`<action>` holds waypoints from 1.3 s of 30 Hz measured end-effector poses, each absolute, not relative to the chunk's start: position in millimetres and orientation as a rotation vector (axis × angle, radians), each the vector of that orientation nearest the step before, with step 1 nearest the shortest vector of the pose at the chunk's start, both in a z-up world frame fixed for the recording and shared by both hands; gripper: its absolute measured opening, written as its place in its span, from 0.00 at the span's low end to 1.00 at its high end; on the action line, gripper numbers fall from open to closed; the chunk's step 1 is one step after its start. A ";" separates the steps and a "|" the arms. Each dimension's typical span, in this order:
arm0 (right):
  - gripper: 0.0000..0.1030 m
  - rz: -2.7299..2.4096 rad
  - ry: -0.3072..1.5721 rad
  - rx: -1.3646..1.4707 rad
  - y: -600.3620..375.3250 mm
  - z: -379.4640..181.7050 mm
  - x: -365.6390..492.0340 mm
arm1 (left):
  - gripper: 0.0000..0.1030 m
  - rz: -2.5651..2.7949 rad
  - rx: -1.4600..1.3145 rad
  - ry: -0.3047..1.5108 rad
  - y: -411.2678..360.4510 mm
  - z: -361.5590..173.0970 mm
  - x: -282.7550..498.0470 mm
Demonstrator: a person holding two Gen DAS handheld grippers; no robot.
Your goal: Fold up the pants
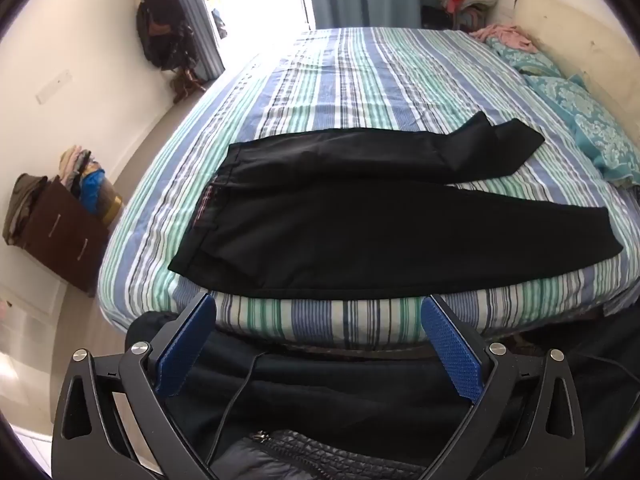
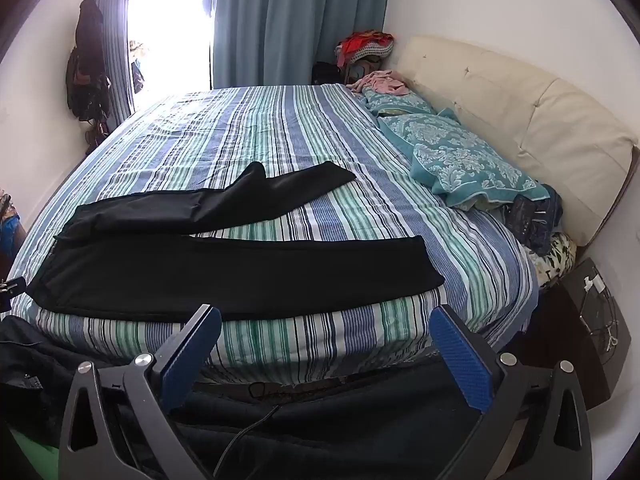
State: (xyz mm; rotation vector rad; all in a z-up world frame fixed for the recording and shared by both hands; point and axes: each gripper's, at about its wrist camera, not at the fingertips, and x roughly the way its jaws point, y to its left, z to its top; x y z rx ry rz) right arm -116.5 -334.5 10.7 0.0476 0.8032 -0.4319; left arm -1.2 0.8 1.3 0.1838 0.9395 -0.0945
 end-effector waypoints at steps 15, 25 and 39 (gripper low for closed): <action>1.00 -0.380 0.846 0.050 -320.4 7.1 -112.6 | 0.99 -0.119 0.243 0.971 -11.4 -1.8 -8.1; 1.00 -0.373 0.853 0.047 -312.5 6.9 -117.3 | 0.99 -0.136 0.249 0.985 -12.5 -2.3 -12.9; 1.00 -0.341 0.835 0.092 -305.0 10.5 -124.8 | 0.99 -0.128 0.243 0.982 -5.1 -1.6 -22.8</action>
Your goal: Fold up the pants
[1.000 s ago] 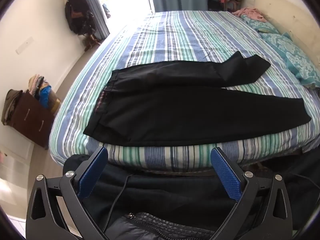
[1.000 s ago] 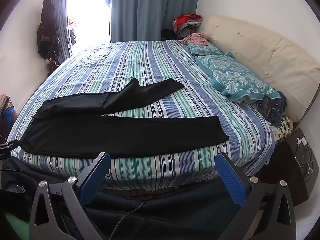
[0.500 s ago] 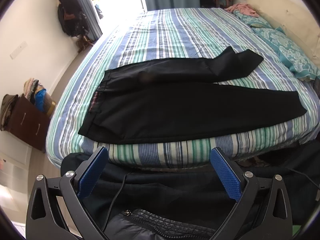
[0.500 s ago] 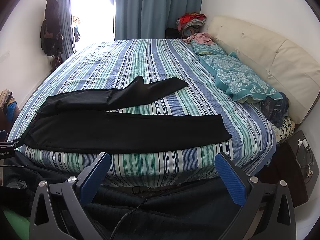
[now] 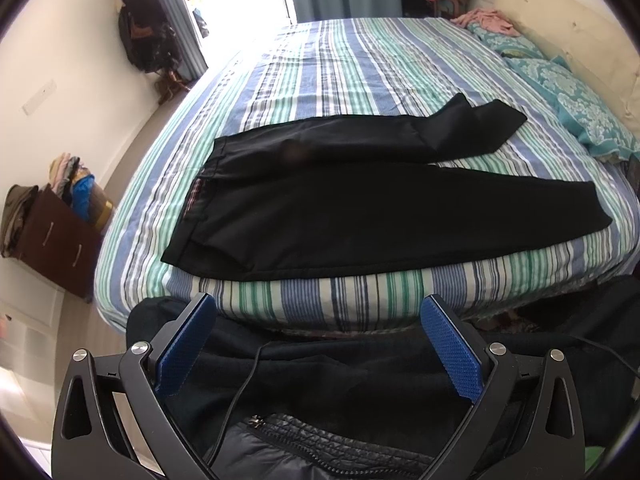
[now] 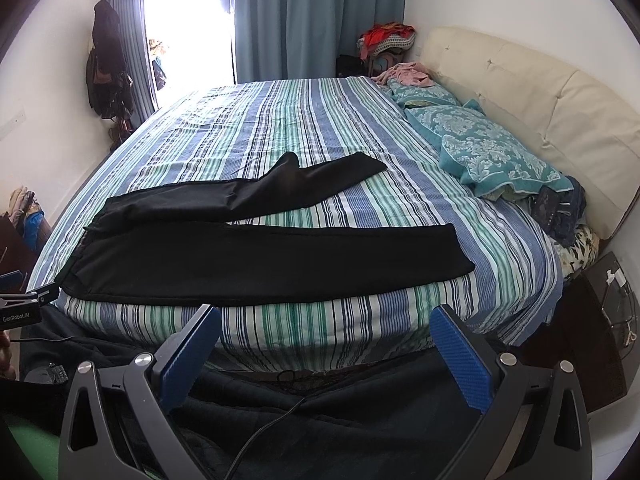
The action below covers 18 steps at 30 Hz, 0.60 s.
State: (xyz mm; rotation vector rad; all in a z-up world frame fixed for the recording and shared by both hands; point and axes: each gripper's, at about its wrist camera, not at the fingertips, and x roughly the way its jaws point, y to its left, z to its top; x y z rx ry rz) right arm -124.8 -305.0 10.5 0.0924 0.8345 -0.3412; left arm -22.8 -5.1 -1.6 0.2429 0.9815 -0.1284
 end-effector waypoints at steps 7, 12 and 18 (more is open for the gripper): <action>1.00 -0.327 0.832 0.085 -297.2 12.0 -125.8 | 0.99 -0.134 0.246 0.974 -4.1 -0.3 -25.4; 1.00 -0.323 0.836 0.081 -296.1 12.9 -126.8 | 0.99 -0.137 0.250 0.968 -4.8 0.6 -27.2; 1.00 -0.314 0.843 0.077 -294.0 12.0 -124.9 | 0.99 -0.141 0.263 0.962 -5.7 1.4 -29.3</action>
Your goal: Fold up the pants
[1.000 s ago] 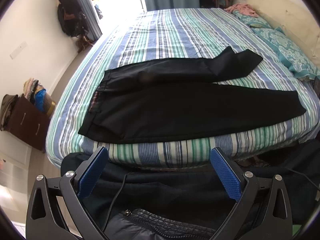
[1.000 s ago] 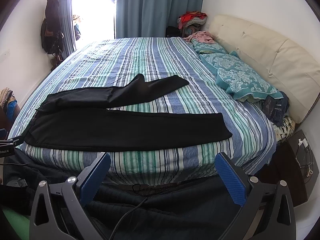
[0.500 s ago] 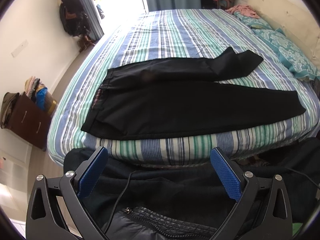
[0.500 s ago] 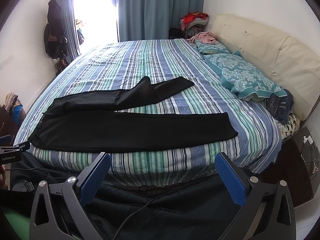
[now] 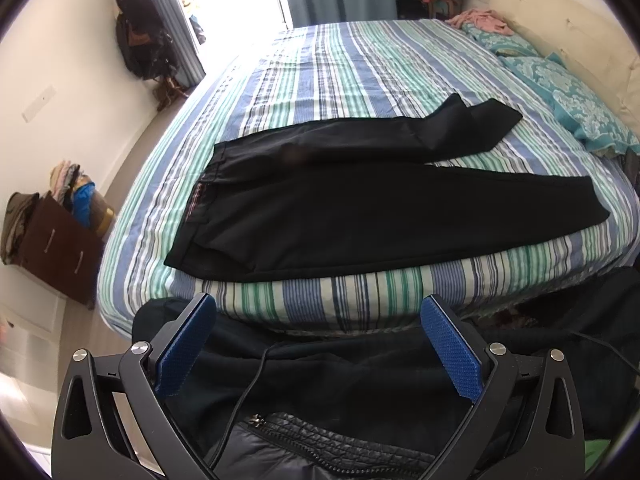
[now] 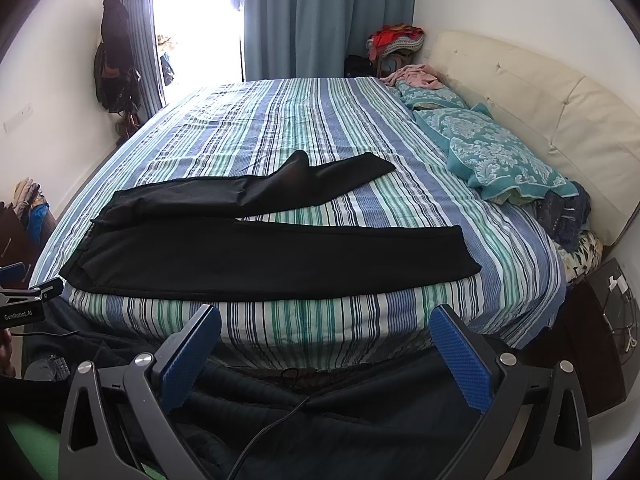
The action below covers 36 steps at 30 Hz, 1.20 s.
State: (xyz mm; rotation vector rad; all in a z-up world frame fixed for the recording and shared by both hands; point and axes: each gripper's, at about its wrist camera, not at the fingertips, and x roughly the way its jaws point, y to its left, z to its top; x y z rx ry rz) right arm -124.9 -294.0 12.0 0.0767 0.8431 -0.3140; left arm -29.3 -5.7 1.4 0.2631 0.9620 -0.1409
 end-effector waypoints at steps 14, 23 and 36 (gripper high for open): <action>1.00 -0.311 0.849 0.073 -291.1 10.4 -123.9 | 0.99 -0.153 0.279 0.964 -8.0 1.7 -31.7; 1.00 -0.301 0.849 0.071 -290.1 10.0 -123.2 | 0.99 -0.154 0.291 0.961 -10.3 2.2 -31.8; 1.00 -0.293 0.860 0.074 -287.9 6.9 -117.6 | 0.99 -0.155 0.304 0.968 -12.1 -0.7 -31.2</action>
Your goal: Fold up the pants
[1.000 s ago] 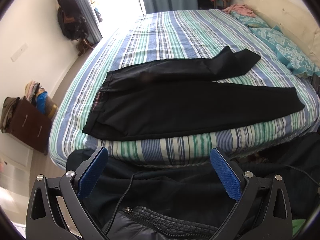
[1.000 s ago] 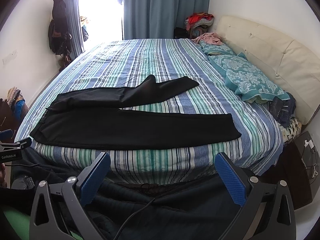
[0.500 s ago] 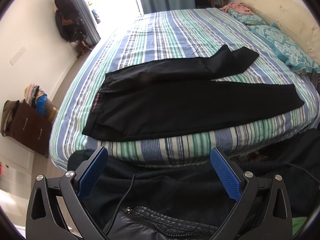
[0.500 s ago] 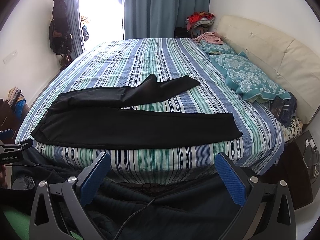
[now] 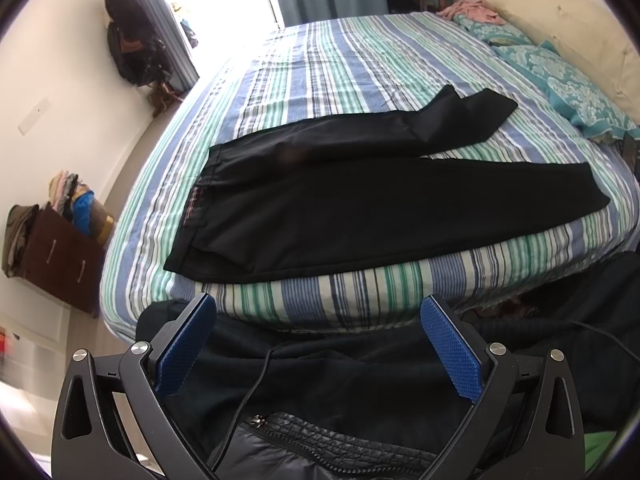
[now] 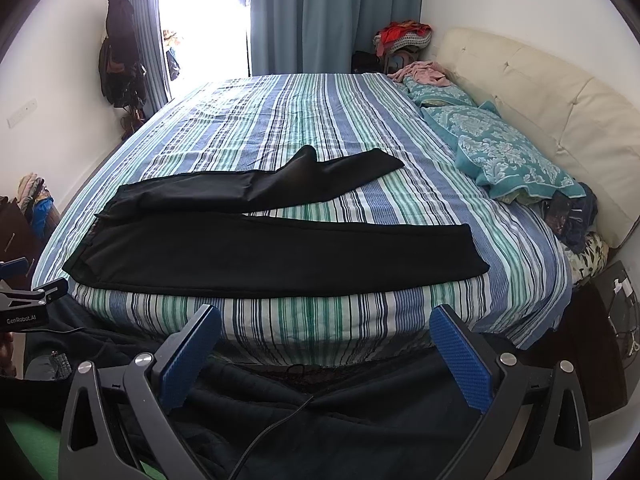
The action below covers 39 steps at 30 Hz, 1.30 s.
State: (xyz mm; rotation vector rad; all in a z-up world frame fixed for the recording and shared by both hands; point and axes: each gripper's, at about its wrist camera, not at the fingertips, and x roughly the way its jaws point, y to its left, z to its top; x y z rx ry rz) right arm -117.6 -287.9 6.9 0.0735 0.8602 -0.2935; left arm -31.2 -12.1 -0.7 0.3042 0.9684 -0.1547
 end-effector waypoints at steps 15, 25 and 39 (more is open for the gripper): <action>1.00 -0.270 0.876 0.068 -283.1 -0.4 -113.2 | 0.99 -0.145 0.305 0.988 -10.1 -7.0 -28.2; 1.00 -0.342 0.908 0.073 -294.1 -3.4 -111.7 | 0.99 -0.133 0.252 1.006 0.6 -9.1 -22.5; 1.00 -0.251 0.793 0.091 -297.2 3.1 -97.6 | 0.99 -0.170 0.198 0.951 -13.1 1.7 6.0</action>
